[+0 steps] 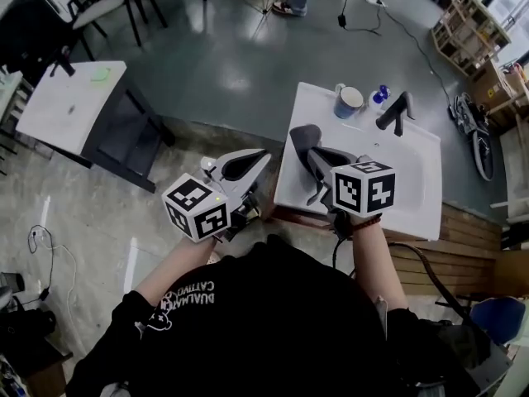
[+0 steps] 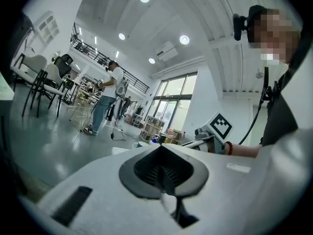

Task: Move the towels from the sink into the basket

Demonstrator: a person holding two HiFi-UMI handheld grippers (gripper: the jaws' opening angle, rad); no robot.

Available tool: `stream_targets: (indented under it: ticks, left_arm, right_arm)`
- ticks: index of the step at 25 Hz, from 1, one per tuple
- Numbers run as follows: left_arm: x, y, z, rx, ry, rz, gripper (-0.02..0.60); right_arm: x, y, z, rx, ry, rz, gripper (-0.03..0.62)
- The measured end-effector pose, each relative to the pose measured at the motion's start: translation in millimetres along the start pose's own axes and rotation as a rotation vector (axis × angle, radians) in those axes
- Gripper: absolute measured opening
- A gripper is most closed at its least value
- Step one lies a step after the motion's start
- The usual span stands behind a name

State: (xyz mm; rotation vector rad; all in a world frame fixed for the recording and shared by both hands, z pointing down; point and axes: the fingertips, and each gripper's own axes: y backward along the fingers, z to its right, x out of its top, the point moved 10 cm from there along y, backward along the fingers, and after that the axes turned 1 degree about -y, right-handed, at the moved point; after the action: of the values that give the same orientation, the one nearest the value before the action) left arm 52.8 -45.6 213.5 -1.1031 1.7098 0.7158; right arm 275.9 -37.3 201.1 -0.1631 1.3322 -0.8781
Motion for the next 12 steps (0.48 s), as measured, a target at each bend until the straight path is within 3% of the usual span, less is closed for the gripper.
stream_targets:
  ticks: [12]
  left_arm:
    - [32, 112, -58, -0.024, -0.026, 0.011, 0.001]
  right_arm:
    - [11, -64, -131, 0.016, 0.032, 0.019, 0.025]
